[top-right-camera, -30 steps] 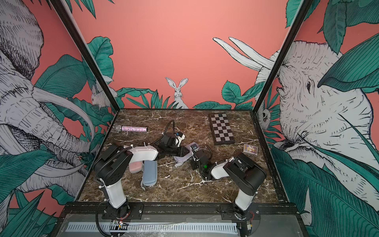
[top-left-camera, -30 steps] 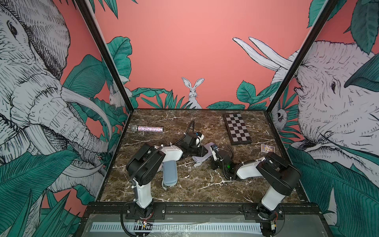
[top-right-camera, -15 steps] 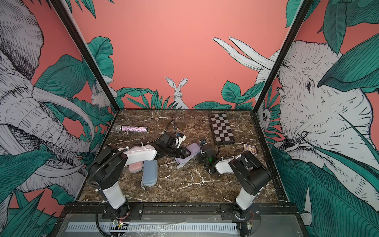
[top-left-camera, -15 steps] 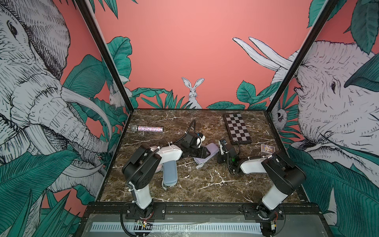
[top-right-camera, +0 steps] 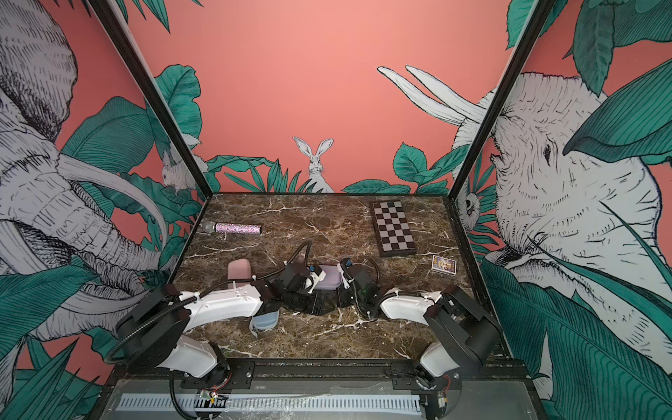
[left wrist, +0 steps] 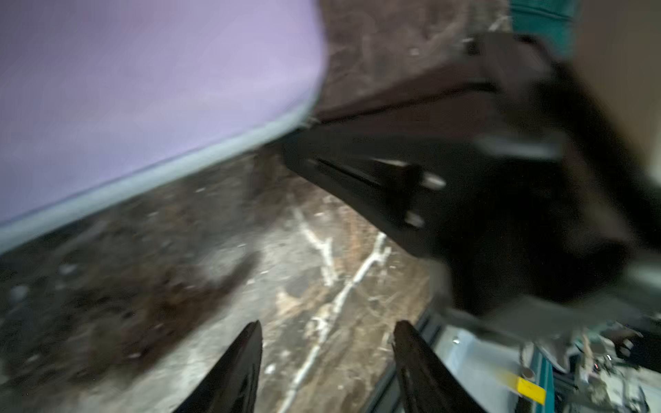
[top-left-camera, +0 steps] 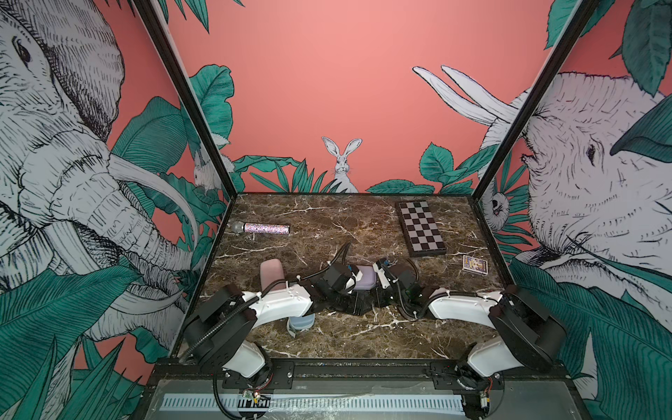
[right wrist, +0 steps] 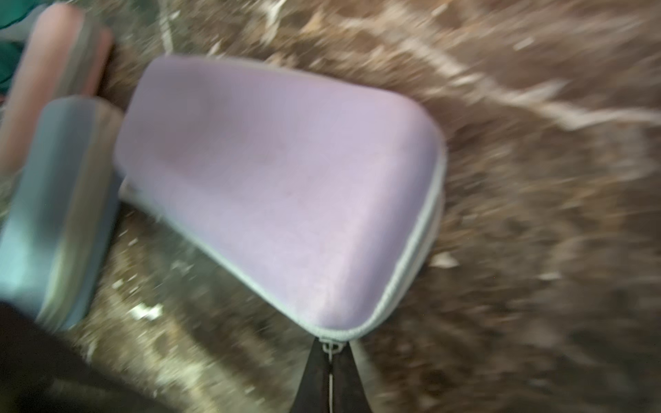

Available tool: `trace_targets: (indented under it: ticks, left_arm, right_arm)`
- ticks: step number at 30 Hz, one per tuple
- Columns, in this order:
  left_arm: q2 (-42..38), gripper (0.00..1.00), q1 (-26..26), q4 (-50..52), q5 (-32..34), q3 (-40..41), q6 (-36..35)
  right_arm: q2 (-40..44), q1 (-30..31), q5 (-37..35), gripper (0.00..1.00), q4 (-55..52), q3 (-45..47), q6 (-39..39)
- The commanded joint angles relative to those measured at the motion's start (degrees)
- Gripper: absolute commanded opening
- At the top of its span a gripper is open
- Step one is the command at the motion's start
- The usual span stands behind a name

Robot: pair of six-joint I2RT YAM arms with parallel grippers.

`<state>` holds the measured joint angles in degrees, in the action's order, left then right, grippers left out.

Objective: Put umbrellas into zippered umbrella sleeves
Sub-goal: Zip the zipper on the umbrella sleeve.

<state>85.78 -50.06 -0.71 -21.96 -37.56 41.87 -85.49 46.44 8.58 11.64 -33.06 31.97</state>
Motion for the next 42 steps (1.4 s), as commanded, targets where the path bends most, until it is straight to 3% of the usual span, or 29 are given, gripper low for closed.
trace_targets:
  ticks: [1, 7, 10, 13, 20, 30, 33, 36, 40, 42]
  left_arm:
    - [-0.4, 0.65, 2.6, -8.1, 3.8, 1.5, 4.0]
    - [1.9, 0.74, 6.7, -15.0, 5.9, 4.5, 5.6]
    - [2.6, 0.95, 9.2, -18.3, 7.2, 4.7, 6.4]
    - [4.9, 0.95, 9.5, -17.6, 7.3, 1.4, 5.0]
    - [9.8, 0.74, 9.5, -10.1, 10.0, -2.0, 4.7]
    - [12.1, 0.60, 9.5, -24.7, 8.8, 0.8, 14.1]
    - [13.1, 0.50, 9.5, -24.1, 9.3, 0.0, 15.0]
    - [12.9, 0.39, 9.5, -20.9, 11.0, -0.3, 14.9]
    - [11.8, 0.32, 9.5, -15.9, 15.2, -0.4, 12.9]
    - [12.2, 0.29, 9.5, -15.3, 16.4, -0.3, 12.0]
  right_arm:
    - [0.5, 0.8, 2.3, 0.00, -1.0, -1.1, 3.1]
    - [2.0, 2.8, 5.1, 0.00, -2.2, -0.9, 3.9]
    - [2.0, 4.3, 5.6, 0.00, -3.5, -2.1, 3.8]
    - [0.8, 4.8, 6.0, 0.00, -3.3, -2.8, 3.7]
    - [-0.2, 4.9, 1.2, 0.00, -3.3, -1.8, 2.0]
    - [-1.8, 4.9, 10.1, 0.00, 3.9, -3.0, 4.5]
    - [-2.7, 5.0, 11.0, 0.00, 3.2, -3.6, 4.4]
    - [-1.9, 4.9, 4.8, 0.00, -2.1, -3.4, 1.8]
    - [0.6, 4.8, -9.3, 0.00, -11.9, -2.9, -3.0]
    - [0.8, 4.8, -12.0, 0.00, -13.7, -2.8, -4.1]
